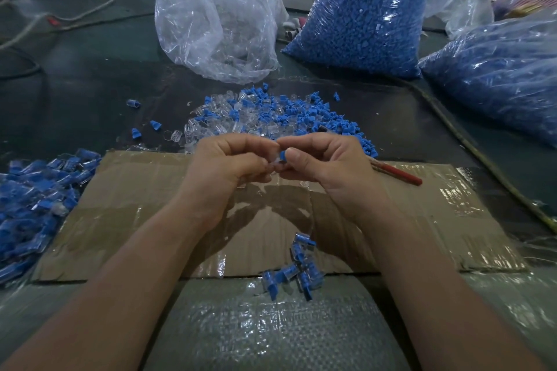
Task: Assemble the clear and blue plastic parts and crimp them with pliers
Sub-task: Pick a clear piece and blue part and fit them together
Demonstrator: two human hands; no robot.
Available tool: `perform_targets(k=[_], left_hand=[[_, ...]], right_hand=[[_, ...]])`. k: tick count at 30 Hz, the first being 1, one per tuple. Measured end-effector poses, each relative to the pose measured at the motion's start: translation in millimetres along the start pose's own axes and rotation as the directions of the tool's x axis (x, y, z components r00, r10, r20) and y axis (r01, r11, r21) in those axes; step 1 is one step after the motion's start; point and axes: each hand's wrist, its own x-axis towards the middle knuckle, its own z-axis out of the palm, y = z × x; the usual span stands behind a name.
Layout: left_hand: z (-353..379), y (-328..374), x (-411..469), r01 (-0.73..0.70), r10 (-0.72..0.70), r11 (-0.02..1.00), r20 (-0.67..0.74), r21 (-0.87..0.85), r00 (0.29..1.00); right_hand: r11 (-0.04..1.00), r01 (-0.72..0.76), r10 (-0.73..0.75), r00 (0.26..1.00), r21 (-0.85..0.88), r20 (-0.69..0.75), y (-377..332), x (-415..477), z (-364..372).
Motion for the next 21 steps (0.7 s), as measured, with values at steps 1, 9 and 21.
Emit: perform_targets(k=[1,9,21], left_hand=[[-1.0,0.0,0.4,0.004,-0.004,1.000,0.008,-0.024,1.000],[2.2,2.3,-1.9,-0.001,0.003,0.997,-0.023,0.076,1.000],[-1.3,1.2,0.3,0.138,-0.142,0.988,-0.048,-0.068,0.989]], right_hand=[[1.000,0.011,-0.011,1.000,-0.012,-0.008,0.2,0.1,0.3],[0.994,0.034,-0.030,0.999,-0.101,0.037,3.7,0.3,2.3],[0.917,0.261,-0.262,0.964,-0.302,0.037,16.6,1.3,5.2]])
